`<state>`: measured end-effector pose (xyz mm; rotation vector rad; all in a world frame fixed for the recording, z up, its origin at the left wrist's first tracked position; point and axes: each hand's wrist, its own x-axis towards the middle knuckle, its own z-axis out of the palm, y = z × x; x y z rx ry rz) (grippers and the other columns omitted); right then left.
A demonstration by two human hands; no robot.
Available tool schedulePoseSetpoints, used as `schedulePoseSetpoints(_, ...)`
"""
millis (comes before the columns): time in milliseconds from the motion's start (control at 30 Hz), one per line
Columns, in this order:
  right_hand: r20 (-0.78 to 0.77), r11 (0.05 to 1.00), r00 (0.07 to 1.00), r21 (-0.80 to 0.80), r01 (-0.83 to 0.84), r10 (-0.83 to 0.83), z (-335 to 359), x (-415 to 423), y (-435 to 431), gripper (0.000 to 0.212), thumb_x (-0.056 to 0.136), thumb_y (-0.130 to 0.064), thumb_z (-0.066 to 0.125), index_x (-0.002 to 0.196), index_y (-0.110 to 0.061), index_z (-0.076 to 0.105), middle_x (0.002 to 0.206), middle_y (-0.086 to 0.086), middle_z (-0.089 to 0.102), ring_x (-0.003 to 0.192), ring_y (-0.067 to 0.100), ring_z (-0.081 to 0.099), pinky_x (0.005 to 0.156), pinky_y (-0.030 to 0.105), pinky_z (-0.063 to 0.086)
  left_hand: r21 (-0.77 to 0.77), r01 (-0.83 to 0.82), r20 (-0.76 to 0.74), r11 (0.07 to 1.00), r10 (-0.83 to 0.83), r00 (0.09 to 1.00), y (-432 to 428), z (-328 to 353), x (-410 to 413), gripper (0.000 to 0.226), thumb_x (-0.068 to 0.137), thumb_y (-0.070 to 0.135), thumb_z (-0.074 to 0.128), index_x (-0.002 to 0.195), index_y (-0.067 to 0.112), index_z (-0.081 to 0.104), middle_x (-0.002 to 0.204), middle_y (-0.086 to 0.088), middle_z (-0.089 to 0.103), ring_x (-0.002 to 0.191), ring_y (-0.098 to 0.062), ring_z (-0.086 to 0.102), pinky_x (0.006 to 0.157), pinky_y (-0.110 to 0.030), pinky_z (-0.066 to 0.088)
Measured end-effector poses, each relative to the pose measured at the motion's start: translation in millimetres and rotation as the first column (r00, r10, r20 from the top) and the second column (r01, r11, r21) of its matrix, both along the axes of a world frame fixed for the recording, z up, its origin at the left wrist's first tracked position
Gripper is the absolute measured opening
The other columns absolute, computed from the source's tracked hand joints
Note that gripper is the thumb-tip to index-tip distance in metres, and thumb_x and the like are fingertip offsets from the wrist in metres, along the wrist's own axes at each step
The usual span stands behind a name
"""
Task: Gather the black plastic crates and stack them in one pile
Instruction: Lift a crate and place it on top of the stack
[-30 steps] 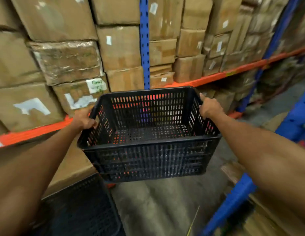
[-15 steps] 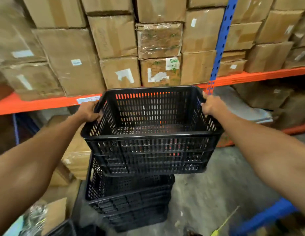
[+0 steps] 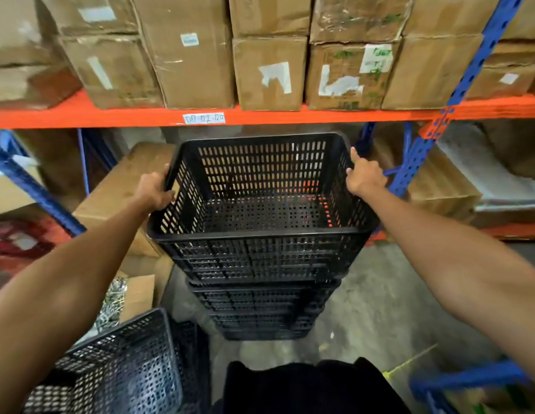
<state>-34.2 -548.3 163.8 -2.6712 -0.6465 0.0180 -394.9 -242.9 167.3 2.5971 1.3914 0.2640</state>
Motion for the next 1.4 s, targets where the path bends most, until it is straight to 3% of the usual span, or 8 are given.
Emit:
schedulePoseSetpoints(200,0.040,0.999,0.999,-0.039,-0.013,0.015,-21.1,2.6,10.1,0.060,0.096,-0.034,0.046,0.150,-0.042,0.022,0.119,0.021,0.061,0.112,0.041,0.058,0.091,0.047,0.048,-0.038,-0.008,0.026,0.999,0.009,1.000,2.7,-23.5,-1.1,0.075,0.083,0.019,0.065,0.150,0.013,0.030,0.128,-0.024,0.060,0.121,-0.043,0.054,0.104,-0.043,0.042)
schedulePoseSetpoints(333,0.041,0.999,0.999,-0.043,-0.004,0.006,-29.6,3.1,13.1,0.058,0.097,-0.035,0.045,0.150,-0.042,0.022,0.117,0.020,0.062,0.110,0.041,0.059,0.088,0.045,0.050,-0.034,0.024,0.055,0.999,-0.023,0.998,2.5,-26.7,-0.8,0.064,0.082,0.014,0.064,0.141,0.016,0.040,0.117,-0.021,0.067,0.110,-0.041,0.061,0.094,-0.042,0.048)
schedulePoseSetpoints(600,0.038,0.998,0.999,-0.063,0.010,-0.008,-49.8,-5.0,12.3,0.057,0.098,-0.035,0.044,0.151,-0.039,0.022,0.114,0.021,0.062,0.108,0.041,0.059,0.085,0.044,0.050,-0.063,0.041,0.059,0.997,-0.037,0.998,6.6,-31.4,-2.1,0.064,0.082,0.012,0.062,0.141,0.016,0.039,0.116,-0.019,0.067,0.109,-0.039,0.061,0.098,-0.041,0.049)
schedulePoseSetpoints(967,0.022,0.998,1.000,-0.063,-0.005,0.006,-62.3,-3.8,6.7,0.058,0.099,-0.033,0.044,0.152,-0.038,0.020,0.117,0.017,0.064,0.112,0.038,0.057,0.089,0.046,0.050,-0.062,-0.030,0.096,0.998,0.036,0.995,-3.1,-53.7,-9.5,0.075,0.090,0.017,0.056,0.152,0.028,0.014,0.111,-0.023,0.066,0.100,-0.039,0.065,0.088,-0.048,0.054)
schedulePoseSetpoints(1200,0.035,0.998,0.999,-0.060,0.000,0.002,-63.6,1.1,10.4,0.058,0.098,-0.033,0.043,0.150,-0.040,0.020,0.113,0.021,0.064,0.108,0.040,0.059,0.088,0.048,0.051,-0.021,-0.060,0.137,0.998,0.062,0.989,-14.3,-59.6,-8.8,0.071,0.093,0.018,0.051,0.153,0.026,0.014,0.107,-0.022,0.069,0.094,-0.037,0.067,0.088,-0.049,0.055)
schedulePoseSetpoints(1400,0.055,0.998,0.998,-0.059,-0.013,0.016,-66.5,1.2,11.0,0.058,0.099,-0.033,0.039,0.152,-0.038,0.016,0.108,0.022,0.064,0.102,0.041,0.060,0.081,0.045,0.052,-0.049,-0.009,0.135,0.999,0.015,0.991,-11.4,-49.8,-5.3,0.066,0.093,0.014,0.051,0.150,0.023,0.018,0.091,-0.012,0.068,0.071,-0.024,0.063,0.064,-0.037,0.057)
